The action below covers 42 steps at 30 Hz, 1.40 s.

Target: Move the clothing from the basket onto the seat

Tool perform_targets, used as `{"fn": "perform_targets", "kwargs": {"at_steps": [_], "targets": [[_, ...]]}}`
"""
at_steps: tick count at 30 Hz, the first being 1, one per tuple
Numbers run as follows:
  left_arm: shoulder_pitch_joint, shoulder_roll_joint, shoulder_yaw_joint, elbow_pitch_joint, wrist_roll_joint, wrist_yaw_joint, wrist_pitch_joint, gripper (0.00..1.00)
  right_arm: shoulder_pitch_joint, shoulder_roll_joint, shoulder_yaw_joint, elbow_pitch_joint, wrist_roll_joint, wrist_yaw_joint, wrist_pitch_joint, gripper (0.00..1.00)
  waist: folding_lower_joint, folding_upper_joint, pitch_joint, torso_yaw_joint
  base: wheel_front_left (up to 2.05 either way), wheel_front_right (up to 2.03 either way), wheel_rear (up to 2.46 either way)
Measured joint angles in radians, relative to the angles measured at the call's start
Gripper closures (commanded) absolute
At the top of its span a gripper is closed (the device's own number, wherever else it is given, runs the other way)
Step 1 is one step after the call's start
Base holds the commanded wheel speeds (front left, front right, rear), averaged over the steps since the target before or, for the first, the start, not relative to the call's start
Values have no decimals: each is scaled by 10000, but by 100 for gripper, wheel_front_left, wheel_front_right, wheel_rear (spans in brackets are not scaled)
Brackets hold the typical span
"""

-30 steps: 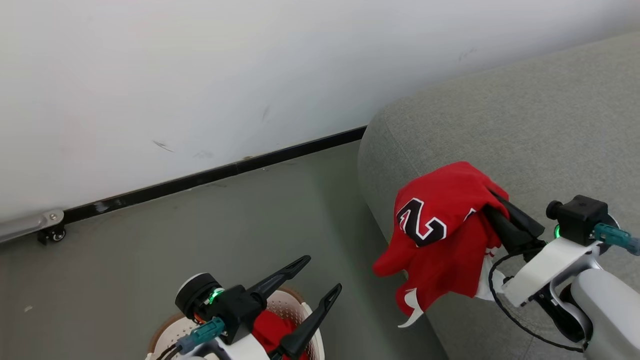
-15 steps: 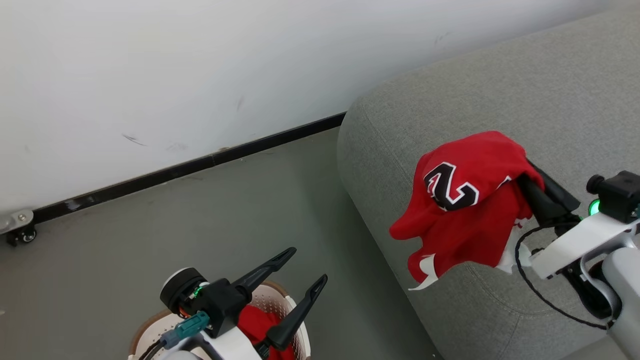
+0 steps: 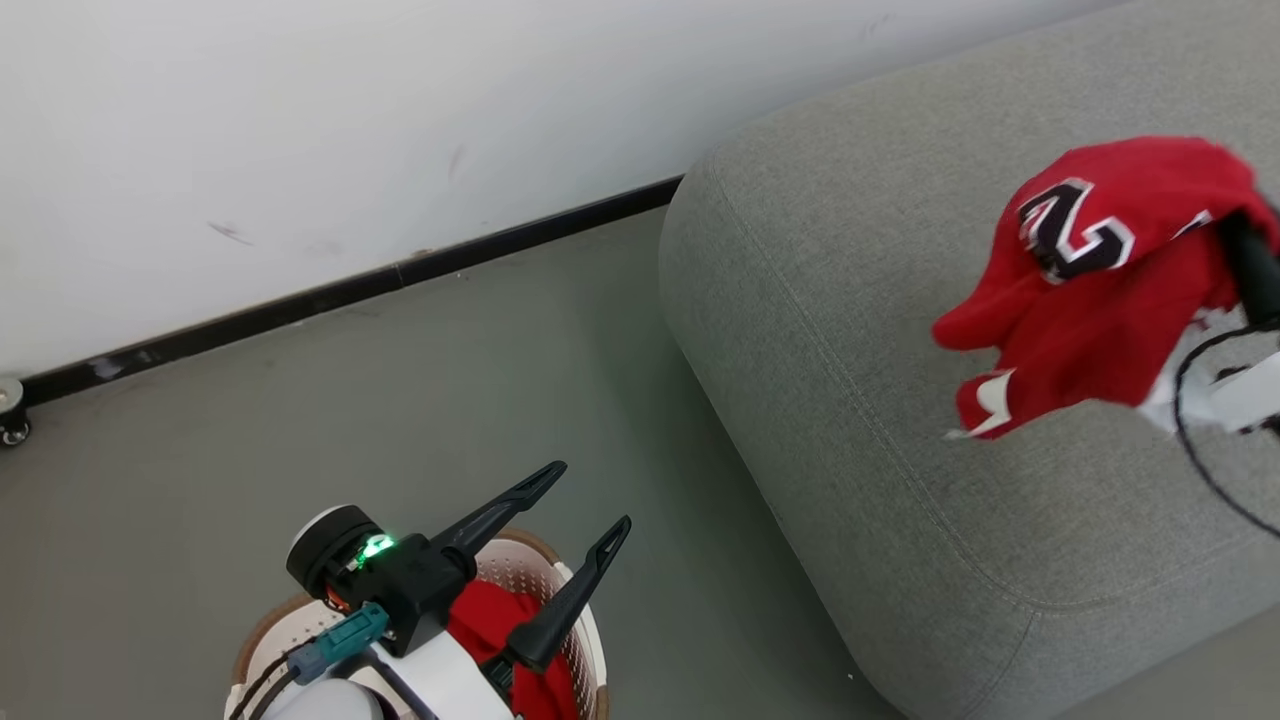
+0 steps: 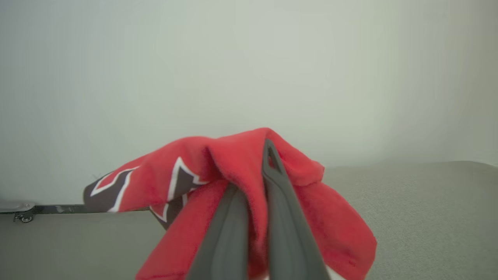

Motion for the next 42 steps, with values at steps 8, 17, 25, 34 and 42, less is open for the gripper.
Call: {"fn": "perform_targets", "kwargs": {"at_steps": [8,17,25,34,42], "targets": [[-180,215,48,-307,98,29,88,0,-562,-422,-637,694,71,0,117,100,0,0,452,48,0,0,0],[-284,384,121,-738,228,121,257,0,-1147,-780,-1415,1590,82,0,115,100,0,0,998,202,0,0,0],[-548,573,232,-1200,297,213,405,0,-1903,-1285,-2190,2330,155,0,-19,100,0,0,1503,394,0,0,0],[-843,623,255,-1674,504,221,531,0,-1931,-1081,-2500,3074,-35,-2,-171,100,1,0,2084,616,0,0,0],[-1069,685,251,-1916,614,221,631,0,-1927,-537,-2661,3703,-311,-2,-251,100,1,0,2572,818,0,0,0]]}}
